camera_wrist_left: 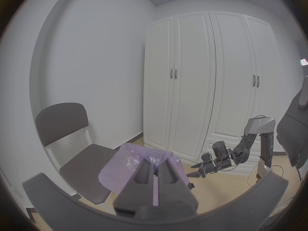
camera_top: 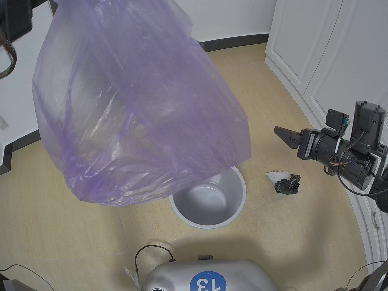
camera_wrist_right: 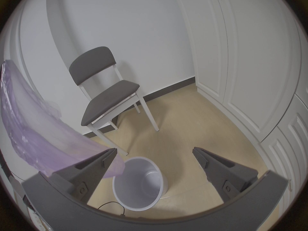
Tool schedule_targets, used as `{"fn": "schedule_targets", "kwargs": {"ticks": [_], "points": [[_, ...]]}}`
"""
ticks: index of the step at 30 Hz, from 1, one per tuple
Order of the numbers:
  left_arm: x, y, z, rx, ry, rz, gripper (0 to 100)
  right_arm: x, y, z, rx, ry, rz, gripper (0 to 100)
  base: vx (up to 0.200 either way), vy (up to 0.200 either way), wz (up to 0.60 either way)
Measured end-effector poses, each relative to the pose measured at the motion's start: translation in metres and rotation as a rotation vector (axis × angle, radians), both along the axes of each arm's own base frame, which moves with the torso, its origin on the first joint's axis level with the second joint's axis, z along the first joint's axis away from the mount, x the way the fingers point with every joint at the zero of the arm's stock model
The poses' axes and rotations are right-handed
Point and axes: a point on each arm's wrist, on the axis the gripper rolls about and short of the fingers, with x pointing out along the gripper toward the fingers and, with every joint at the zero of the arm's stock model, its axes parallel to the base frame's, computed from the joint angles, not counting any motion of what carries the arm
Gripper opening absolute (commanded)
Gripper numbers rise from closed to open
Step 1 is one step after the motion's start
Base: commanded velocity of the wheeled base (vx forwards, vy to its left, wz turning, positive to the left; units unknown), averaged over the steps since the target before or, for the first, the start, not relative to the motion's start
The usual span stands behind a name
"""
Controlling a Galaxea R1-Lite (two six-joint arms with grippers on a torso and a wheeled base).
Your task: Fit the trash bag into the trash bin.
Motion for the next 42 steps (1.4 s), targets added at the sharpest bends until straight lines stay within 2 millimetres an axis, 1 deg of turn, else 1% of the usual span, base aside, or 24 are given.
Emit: {"fn": "schedule_targets", "kwargs": {"ticks": [4,11,17,21,29,33,37,42], "points": [[-0.002,-0.002,0.003,-0.005,-0.004,-0.018,0,0.007,0.009,-0.007,0.008,0.027,0.026,100,0.0,0.0,0.0],[-0.004,-0.004,0.005,-0.011,-0.008,-0.036,0,0.021,0.026,-0.01,0.06,0.048,0.082,100,0.0,0.0,0.0],[-0.005,-0.004,0.004,-0.008,-0.005,-0.039,0,0.029,0.034,-0.01,0.071,0.047,0.099,100,0.0,0.0,0.0],[-0.005,-0.003,0.004,-0.01,-0.006,-0.04,0,0.029,0.037,-0.011,0.073,0.053,0.107,100,0.0,0.0,0.0],[-0.007,-0.003,0.005,-0.017,-0.01,-0.052,0,0.024,0.035,-0.013,0.114,0.089,0.144,100,0.0,0.0,0.0],[-0.009,-0.003,0.005,-0.02,-0.013,-0.067,0,0.03,0.027,-0.011,0.127,0.083,0.121,100,0.0,0.0,0.0],[-0.012,-0.002,0.006,-0.021,-0.013,-0.077,0,0.036,0.021,-0.008,0.142,0.076,0.134,100,0.0,0.0,0.0],[-0.013,-0.001,0.006,-0.02,-0.015,-0.095,0,0.046,0.018,-0.001,0.154,0.052,0.12,100,0.0,0.0,0.0]]}}
